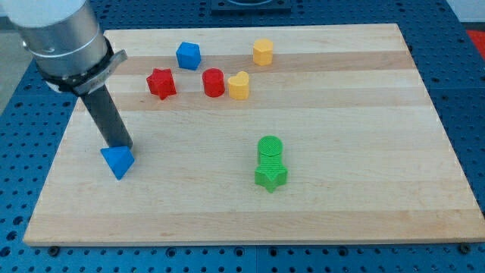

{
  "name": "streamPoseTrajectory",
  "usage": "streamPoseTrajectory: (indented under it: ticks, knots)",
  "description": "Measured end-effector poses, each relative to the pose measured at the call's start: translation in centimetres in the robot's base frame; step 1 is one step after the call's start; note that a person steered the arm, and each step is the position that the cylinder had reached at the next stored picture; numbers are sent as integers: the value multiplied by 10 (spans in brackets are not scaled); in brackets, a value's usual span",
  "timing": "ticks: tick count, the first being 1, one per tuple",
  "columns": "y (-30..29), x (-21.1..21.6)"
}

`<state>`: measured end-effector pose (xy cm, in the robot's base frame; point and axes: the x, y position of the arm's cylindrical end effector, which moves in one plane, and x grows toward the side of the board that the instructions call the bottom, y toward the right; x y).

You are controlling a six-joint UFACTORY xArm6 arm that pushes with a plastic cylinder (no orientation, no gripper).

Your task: Move the blue cube to the red star

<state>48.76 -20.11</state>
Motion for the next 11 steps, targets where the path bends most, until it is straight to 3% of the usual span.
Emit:
streamPoseTrajectory:
  ticks: [2, 3, 4, 6, 7, 8, 9, 11]
  knots:
    - [-46, -21]
    - [-65, -77]
    - [-43, -151]
    - [78, -279]
    - [122, -292]
    - [139, -252]
    - [133, -215]
    - [66, -214]
